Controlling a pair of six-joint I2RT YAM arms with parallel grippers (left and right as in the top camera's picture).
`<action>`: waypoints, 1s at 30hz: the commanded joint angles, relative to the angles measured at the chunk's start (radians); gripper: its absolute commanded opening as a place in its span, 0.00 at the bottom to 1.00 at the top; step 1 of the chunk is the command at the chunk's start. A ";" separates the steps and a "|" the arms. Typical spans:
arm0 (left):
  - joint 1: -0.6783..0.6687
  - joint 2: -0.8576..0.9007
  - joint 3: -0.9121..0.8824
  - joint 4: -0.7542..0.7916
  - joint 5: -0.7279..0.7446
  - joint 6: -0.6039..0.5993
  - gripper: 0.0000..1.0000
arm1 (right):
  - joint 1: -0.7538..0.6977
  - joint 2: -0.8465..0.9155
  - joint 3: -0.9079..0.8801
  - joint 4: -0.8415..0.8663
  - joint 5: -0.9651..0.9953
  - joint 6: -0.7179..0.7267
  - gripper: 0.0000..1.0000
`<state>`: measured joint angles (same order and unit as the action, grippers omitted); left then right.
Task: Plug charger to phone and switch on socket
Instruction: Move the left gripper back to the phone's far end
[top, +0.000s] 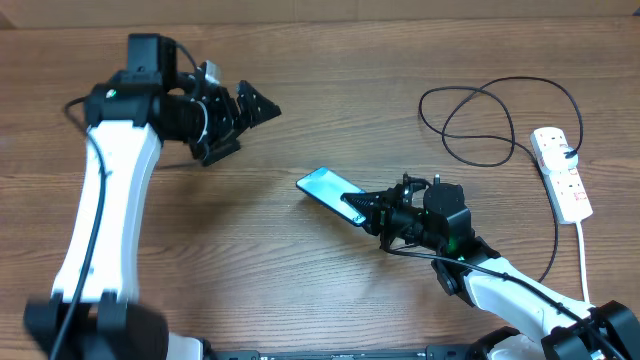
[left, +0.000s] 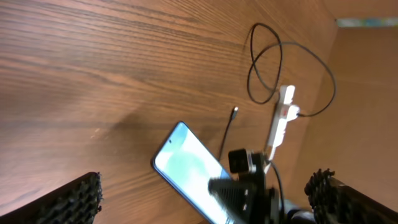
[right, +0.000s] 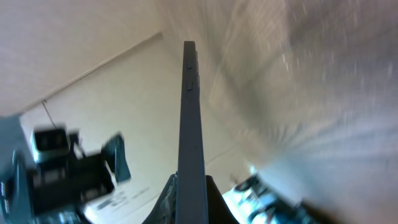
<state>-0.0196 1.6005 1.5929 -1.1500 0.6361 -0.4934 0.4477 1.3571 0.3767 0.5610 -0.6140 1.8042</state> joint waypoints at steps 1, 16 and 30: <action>-0.004 -0.099 0.020 -0.043 -0.105 0.072 1.00 | 0.006 -0.012 0.010 0.021 -0.105 0.196 0.04; -0.001 -0.444 0.020 -0.227 -0.256 0.089 1.00 | 0.010 -0.012 0.010 0.258 -0.119 0.302 0.04; -0.001 -0.716 0.020 -0.335 -0.457 -0.014 1.00 | 0.165 -0.012 0.010 0.336 0.037 0.301 0.04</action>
<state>-0.0196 0.9092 1.5944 -1.4815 0.2455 -0.4725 0.6033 1.3571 0.3763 0.8745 -0.6163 2.0228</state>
